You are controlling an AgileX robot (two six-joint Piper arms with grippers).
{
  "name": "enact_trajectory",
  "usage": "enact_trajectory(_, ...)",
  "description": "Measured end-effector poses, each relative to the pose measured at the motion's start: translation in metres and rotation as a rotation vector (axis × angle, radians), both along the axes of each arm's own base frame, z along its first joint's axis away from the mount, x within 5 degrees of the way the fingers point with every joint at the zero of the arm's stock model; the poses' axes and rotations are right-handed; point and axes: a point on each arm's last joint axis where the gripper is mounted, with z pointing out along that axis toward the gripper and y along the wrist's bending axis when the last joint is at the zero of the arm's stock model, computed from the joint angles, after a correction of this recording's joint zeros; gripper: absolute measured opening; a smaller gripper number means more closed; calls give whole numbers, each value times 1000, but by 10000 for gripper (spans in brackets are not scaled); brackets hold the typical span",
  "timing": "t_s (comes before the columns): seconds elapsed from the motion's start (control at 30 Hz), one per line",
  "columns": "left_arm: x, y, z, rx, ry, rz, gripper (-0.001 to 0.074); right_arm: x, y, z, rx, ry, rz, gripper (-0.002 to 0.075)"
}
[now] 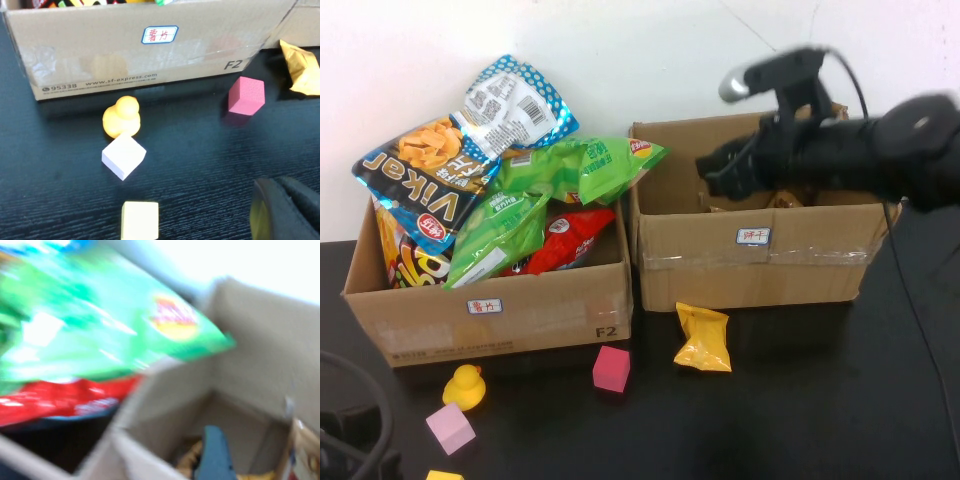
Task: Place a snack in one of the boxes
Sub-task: Place the biscuit in the biscuit box, then pick up the biscuit
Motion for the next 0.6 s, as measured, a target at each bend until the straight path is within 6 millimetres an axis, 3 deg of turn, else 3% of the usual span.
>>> enact_trajectory(0.13, 0, 0, 0, 6, -4, -8, -1, -22, 1, 31, -28, -20, 148, 431)
enact_trajectory(0.23, 0, 0, 0, 18, -8, -19, -1, -34, 0, 29, -97, 40, 231, 429)
enact_trajectory(0.3, 0, 0, 0, 23, -9, -24, -1, -42, -4, 13, -161, 125, 258, 428)
enact_trajectory(0.47, 0, 0, 0, 29, -11, -29, -1, -63, -23, -60, -355, 353, 243, 428)
enact_trajectory(0.6, 0, 0, 0, 36, -12, -35, -1, -72, -32, -102, -385, 426, 182, 429)
